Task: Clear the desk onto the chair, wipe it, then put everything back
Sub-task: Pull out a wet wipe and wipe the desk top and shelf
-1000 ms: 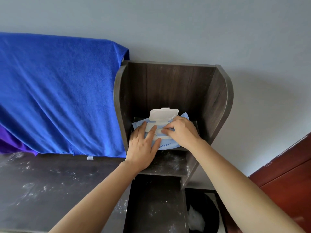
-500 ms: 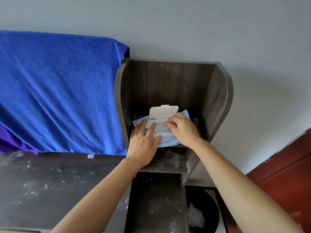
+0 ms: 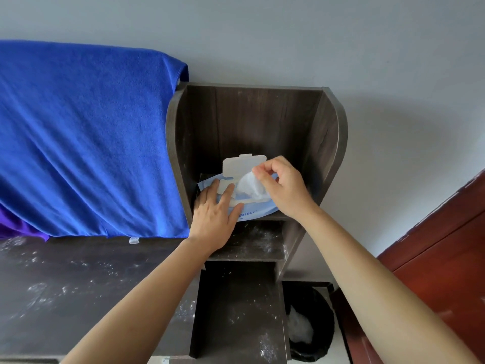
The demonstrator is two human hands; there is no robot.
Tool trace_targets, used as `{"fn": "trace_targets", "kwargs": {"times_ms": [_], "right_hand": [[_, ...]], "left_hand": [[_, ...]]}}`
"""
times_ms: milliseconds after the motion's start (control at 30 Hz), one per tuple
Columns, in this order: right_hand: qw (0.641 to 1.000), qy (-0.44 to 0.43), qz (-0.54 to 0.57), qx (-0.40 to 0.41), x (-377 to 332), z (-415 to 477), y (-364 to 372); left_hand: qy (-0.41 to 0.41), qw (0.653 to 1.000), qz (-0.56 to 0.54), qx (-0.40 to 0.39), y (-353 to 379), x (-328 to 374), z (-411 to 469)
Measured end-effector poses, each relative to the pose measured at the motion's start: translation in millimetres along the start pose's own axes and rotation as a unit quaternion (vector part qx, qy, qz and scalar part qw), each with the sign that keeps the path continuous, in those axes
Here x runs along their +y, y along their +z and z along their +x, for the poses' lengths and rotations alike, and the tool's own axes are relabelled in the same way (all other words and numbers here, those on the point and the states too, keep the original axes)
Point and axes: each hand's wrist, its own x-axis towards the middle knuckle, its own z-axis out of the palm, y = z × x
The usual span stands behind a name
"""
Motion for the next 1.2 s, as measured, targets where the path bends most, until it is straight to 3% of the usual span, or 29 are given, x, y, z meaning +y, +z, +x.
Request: {"fn": "trace_targets", "kwargs": {"times_ms": [133, 467, 833, 1200], "right_hand": [[0.996, 0.044, -0.048, -0.054, 24, -16, 7], [0.987, 0.046, -0.115, -0.105, 21, -14, 14], [0.998, 0.035, -0.044, 0.007, 8, -6, 9], [0.995, -0.062, 0.054, 0.052, -12, -23, -27]], "left_hand": [[0.001, 1.0, 0.004, -0.002, -1, 1, -1], [-0.01, 1.0, 0.007, -0.011, -2, 3, -3], [-0.039, 0.998, 0.029, -0.035, 1, 3, -3], [-0.075, 0.994, 0.052, -0.053, -5, 10, -4]]}}
